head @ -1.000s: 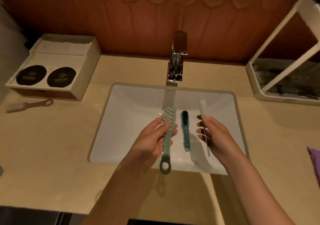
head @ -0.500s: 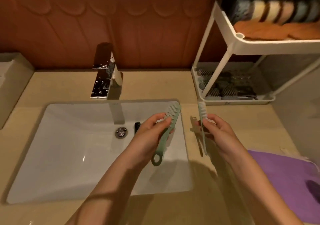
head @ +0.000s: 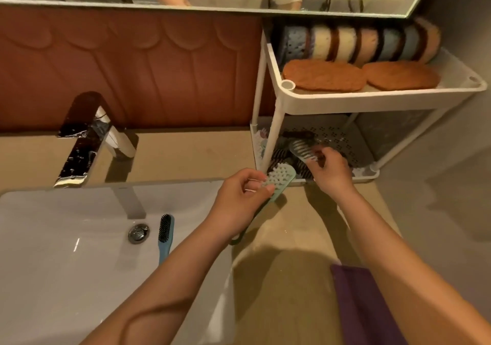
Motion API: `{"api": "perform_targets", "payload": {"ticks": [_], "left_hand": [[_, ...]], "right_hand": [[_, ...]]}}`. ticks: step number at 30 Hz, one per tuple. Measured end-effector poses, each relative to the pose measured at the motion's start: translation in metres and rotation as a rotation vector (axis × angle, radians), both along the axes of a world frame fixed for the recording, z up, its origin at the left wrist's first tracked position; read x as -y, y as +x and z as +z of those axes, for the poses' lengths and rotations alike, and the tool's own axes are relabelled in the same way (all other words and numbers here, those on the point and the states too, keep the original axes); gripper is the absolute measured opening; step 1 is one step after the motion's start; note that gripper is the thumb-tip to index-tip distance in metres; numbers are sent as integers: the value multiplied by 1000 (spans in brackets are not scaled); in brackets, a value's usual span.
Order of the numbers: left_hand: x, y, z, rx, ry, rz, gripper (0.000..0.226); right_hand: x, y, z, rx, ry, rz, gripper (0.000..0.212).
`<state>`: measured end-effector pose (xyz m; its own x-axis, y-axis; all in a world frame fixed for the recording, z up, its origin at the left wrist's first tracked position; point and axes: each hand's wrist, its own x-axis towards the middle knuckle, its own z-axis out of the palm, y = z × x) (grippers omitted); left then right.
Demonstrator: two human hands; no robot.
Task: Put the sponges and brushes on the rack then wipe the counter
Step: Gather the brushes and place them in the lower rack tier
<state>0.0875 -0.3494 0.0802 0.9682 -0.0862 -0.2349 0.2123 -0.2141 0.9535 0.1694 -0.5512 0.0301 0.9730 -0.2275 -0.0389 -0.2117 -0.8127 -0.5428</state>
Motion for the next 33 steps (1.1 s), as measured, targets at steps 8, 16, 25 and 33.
{"api": "perform_targets", "payload": {"ticks": [8,16,25,33], "left_hand": [[12,14,-21,-40,9,41,17],[15,21,-31,-54,2,43,16],[15,22,-31,-69,-3,53,16],[18,15,-27,-97,-61,64,15]], "right_hand": [[27,79,-12,-64,-425,127,40],[38,119,-30,-151,-345,269,40],[45,119,-38,-215,-117,268,31],[36,82,-30,-40,64,118,31]]}}
